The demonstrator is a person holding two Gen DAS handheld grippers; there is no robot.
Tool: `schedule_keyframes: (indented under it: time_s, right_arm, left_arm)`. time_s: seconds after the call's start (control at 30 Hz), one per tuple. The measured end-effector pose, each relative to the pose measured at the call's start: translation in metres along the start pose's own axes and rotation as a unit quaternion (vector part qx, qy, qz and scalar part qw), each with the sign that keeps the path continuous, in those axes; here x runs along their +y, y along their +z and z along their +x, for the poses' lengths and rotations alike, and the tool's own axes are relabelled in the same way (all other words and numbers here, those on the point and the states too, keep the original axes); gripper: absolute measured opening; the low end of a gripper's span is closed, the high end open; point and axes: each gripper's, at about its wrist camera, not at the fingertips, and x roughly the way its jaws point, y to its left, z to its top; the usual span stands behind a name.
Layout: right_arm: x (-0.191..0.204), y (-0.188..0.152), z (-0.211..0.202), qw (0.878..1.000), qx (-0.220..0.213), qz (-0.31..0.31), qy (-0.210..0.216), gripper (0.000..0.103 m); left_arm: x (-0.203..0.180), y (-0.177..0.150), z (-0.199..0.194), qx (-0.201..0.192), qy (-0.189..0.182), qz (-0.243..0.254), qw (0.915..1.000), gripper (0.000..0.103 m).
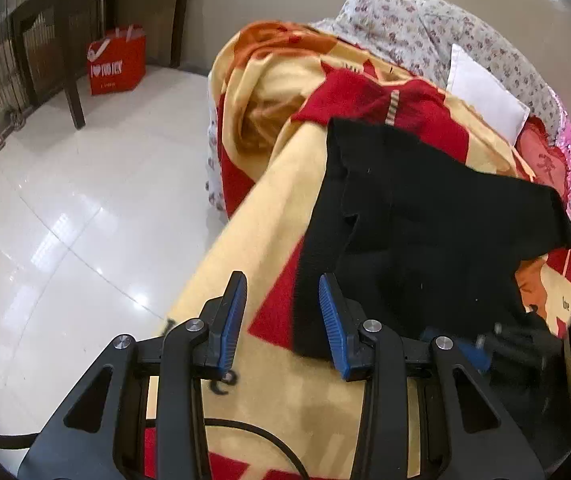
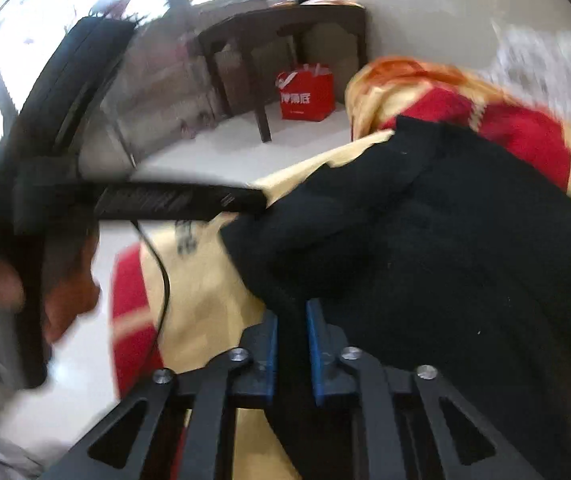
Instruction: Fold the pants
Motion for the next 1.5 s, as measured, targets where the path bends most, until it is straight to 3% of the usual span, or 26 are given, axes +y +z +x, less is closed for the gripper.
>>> schedule_keyframes:
  time_s: [0.1,0.17,0.23,0.3,0.37,0.5,0.6,0.7,0.83,0.97,1.13,1.2,1.27,1.5]
  right_arm:
    - [-0.039,0.01,-0.003,0.994,-0.019,0.1,0.041,0.01]
    - [-0.069,0.004,0.006,0.973,-0.008,0.195,0.123,0.011]
    - [-0.082,-0.004,0.008,0.96,0.001,0.238,0.148,0.012]
    - [-0.072,-0.004,-0.005,0.972,-0.01,0.199,0.124,0.013]
    - [-0.048,-0.001,-0.018,0.988,-0.011,0.119,0.094,0.015]
    - [-0.02,0.0,-0.022,0.999,-0.008,0.033,0.037,0.017]
    - [-0.015,-0.003,-0.015,0.996,-0.007,0.044,0.083,0.018]
    - [-0.011,-0.015,0.003,0.994,0.036,0.047,0.097,0.021]
    - [-0.019,-0.012,-0.022,0.99,0.032,0.044,0.134,0.025]
    - [-0.053,0.013,-0.069,1.0,-0.011,-0.003,0.017,0.039]
    - [-0.11,0.06,-0.08,0.99,-0.037,-0.039,-0.128,0.044]
    - [-0.125,0.087,-0.062,0.988,-0.016,-0.055,-0.141,0.044]
    - [-0.146,0.102,-0.046,0.987,0.006,-0.066,-0.144,0.044]
    - [-0.199,0.12,0.01,0.978,0.102,-0.12,-0.134,0.045]
  left_arm:
    - [0.003,0.001,-0.005,0.001,-0.017,-0.005,0.9998,0.04]
    - [0.004,0.0,-0.005,0.005,-0.028,-0.009,0.9996,0.046]
    - [0.007,-0.002,-0.007,0.008,-0.036,-0.012,0.9993,0.047]
    - [0.009,-0.002,-0.008,0.009,-0.029,-0.013,0.9995,0.047]
    - [0.012,0.0,-0.01,0.007,-0.025,-0.017,0.9995,0.047]
    - [0.01,0.005,-0.015,-0.005,-0.024,-0.022,0.9994,0.047]
    - [0.001,0.006,-0.015,-0.011,-0.018,-0.008,0.9997,0.048]
    - [-0.009,0.005,-0.007,0.001,-0.024,0.005,0.9997,0.05]
    - [-0.02,0.005,-0.011,-0.01,-0.028,0.023,0.9993,0.05]
    - [-0.031,0.009,-0.009,-0.015,-0.04,0.036,0.9985,0.06]
    - [-0.046,0.004,0.021,0.018,-0.024,0.065,0.9975,0.06]
    - [-0.046,0.001,0.039,0.045,-0.004,0.068,0.9967,0.06]
    - [-0.046,0.0,0.042,0.031,-0.001,0.078,0.9965,0.065]
    - [-0.041,0.005,0.053,0.038,0.001,0.076,0.9964,0.074]
